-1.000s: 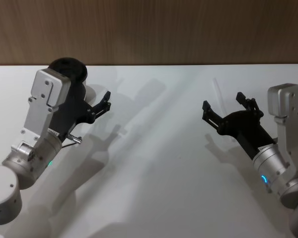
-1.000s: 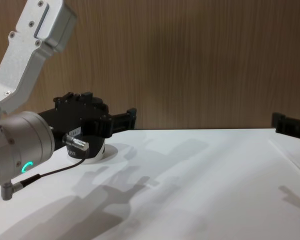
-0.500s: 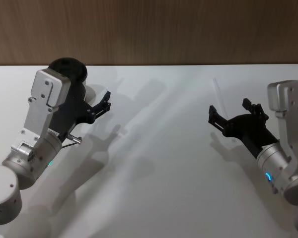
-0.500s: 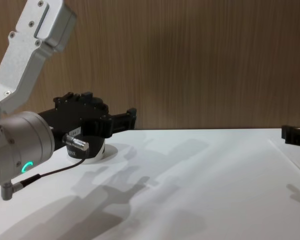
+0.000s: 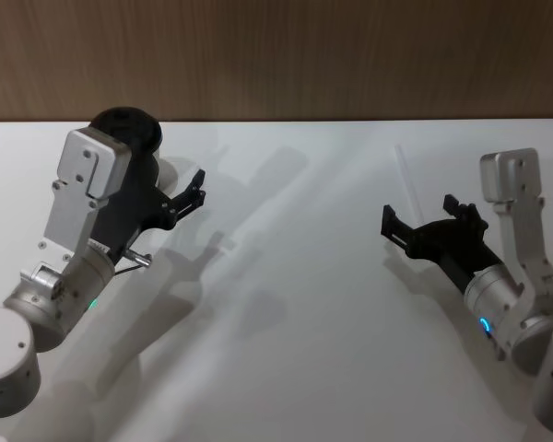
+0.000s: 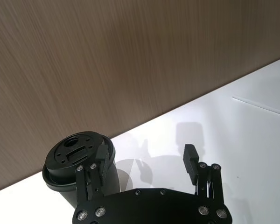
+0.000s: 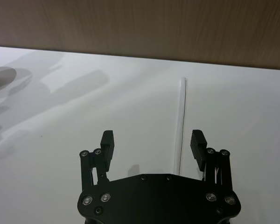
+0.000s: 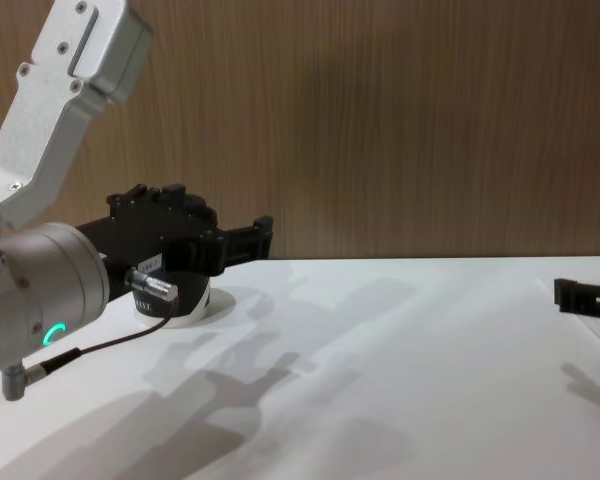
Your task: Pick up the straw with one hand, pass it to the other hand, and insert it into the cup.
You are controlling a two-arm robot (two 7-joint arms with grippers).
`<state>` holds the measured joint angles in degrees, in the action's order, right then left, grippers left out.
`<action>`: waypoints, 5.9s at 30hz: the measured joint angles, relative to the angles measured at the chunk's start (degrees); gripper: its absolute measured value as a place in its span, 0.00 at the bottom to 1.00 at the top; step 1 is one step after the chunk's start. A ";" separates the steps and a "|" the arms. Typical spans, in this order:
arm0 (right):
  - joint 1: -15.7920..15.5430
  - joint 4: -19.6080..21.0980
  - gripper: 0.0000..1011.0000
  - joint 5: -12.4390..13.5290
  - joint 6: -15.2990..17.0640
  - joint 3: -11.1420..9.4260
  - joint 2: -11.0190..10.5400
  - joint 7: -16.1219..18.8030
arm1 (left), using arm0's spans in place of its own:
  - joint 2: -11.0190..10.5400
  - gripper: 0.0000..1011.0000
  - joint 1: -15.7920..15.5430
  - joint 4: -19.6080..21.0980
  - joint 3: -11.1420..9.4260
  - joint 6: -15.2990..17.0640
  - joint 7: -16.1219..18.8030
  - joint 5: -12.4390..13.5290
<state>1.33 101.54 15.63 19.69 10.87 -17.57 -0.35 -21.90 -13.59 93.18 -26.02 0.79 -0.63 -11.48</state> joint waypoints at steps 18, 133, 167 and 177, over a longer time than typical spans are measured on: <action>1.29 -3.30 0.99 -0.84 2.24 -0.14 1.68 -0.78 | 0.00 0.99 0.00 0.00 0.00 0.00 0.00 0.00; 2.30 -8.41 0.55 -5.28 2.54 -0.73 1.35 2.81 | 0.01 0.99 0.00 0.00 0.00 0.00 0.00 0.00; 2.27 -8.51 0.32 -5.29 2.57 -0.74 1.35 2.77 | 0.00 0.99 0.00 -0.01 0.00 0.00 0.00 0.00; 2.27 -8.52 0.26 -5.30 2.60 -0.74 1.35 2.76 | 0.00 0.99 0.00 0.00 -0.01 0.00 0.00 0.00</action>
<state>3.60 93.02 10.34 22.29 10.13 -16.22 2.41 -21.89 -13.59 93.18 -26.03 0.79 -0.63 -11.48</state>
